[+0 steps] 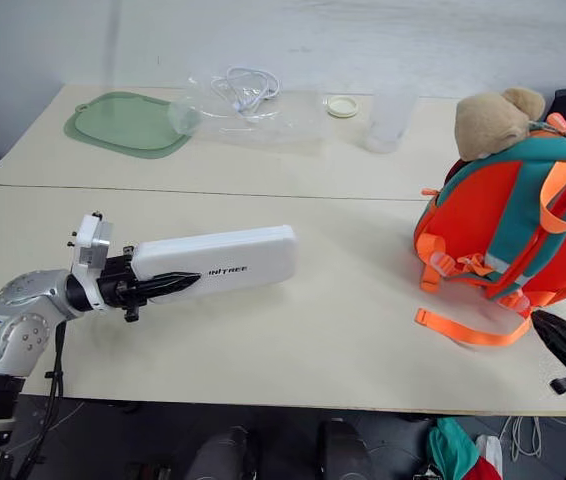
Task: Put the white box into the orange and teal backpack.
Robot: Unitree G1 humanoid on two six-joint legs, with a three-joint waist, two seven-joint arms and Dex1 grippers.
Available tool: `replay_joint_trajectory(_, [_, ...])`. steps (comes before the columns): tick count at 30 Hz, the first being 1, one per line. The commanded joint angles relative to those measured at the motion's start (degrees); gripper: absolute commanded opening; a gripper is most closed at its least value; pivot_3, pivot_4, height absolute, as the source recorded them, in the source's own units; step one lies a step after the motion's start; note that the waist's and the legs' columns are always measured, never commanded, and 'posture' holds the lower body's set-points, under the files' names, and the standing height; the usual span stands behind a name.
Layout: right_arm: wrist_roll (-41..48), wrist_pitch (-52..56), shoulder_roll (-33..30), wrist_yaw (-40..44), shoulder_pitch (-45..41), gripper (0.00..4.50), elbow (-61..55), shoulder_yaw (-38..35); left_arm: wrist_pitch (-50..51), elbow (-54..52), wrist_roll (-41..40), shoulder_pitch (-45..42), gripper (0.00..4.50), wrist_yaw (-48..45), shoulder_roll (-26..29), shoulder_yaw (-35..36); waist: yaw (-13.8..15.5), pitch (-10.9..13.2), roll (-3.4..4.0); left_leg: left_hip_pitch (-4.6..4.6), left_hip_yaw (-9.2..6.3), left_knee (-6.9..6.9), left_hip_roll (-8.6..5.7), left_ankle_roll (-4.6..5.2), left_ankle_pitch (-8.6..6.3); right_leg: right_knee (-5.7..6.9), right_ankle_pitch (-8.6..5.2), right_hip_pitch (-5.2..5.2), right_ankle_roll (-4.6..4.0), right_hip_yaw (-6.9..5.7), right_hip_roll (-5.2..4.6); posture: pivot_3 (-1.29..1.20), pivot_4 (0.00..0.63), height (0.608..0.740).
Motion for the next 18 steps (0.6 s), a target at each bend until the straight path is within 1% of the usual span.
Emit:
replay_joint_trajectory(1, [-1.17, -2.78, -4.88, 2.56, -4.91, 1.64, 6.19, 0.87, 0.21, -1.26, 0.07, 0.1, 1.19, -0.3, -0.37, 3.71, -0.39, 0.0, 0.0, 0.0, 0.0, 0.0, 0.0, 0.01, 0.01, 0.0, 0.01, 0.0, 0.01, 0.0, 0.0, 0.0, 0.15, 0.74])
replay_joint_trajectory(4, [-2.2, -3.3, -7.54, 4.03, -10.3, 2.67, 11.22, 4.28, 0.93, -2.05, 0.37, 0.73, 1.19, -0.42, -0.57, 4.77, -0.69, 0.0, 0.01, 0.02, -0.02, -0.02, 0.02, 0.0, 0.03, 0.03, 0.01, 0.0, 0.02, -0.02, 0.04, 0.0, 0.15, 0.74])
replay_joint_trajectory(8, [-4.01, -4.77, -9.11, 6.33, -16.9, 4.08, 14.84, 10.48, 2.18, -3.54, 0.23, 1.73, 1.19, 0.15, -0.84, 6.28, -0.67, 0.03, 0.04, 0.0, -0.02, 0.0, 0.04, -0.04, 0.06, 0.04, 0.01, -0.02, 0.03, -0.03, 0.07, 0.0, 0.15, 0.74])
replay_joint_trajectory(9, [-4.06, -4.36, -9.53, 6.76, -18.83, 4.36, 15.65, 12.01, 2.59, -4.08, 0.06, 2.16, 1.19, 0.37, -0.81, 6.82, -0.69, 0.04, 0.07, -0.01, -0.02, 0.03, 0.03, -0.05, 0.07, 0.06, 0.02, -0.02, 0.04, -0.03, 0.07, 0.0, 0.15, 0.74])
replay_joint_trajectory(13, [-3.38, -3.33, -10.14, 8.85, -25.61, 4.36, 18.51, 15.98, 3.96, -5.99, -0.37, 4.04, 1.19, 1.3, -0.88, 8.99, -0.63, 0.05, 0.08, -0.01, -0.01, 0.1, 0.03, -0.04, 0.08, 0.14, 0.03, -0.03, 0.06, -0.02, 0.05, 0.0, 0.15, 0.74])
replay_joint_trajectory(18, [-5.03, -4.35, -8.66, 8.5, -35.29, 4.36, 21.98, 21.95, 5.48, -8.0, -0.65, 5.97, 1.19, 2.86, -1.54, 11.23, -0.66, 0.06, 0.09, -0.02, -0.02, 0.13, 0.03, -0.05, 0.09, 0.18, 0.03, -0.04, 0.06, -0.03, 0.04, 0.0, 0.15, 0.74])
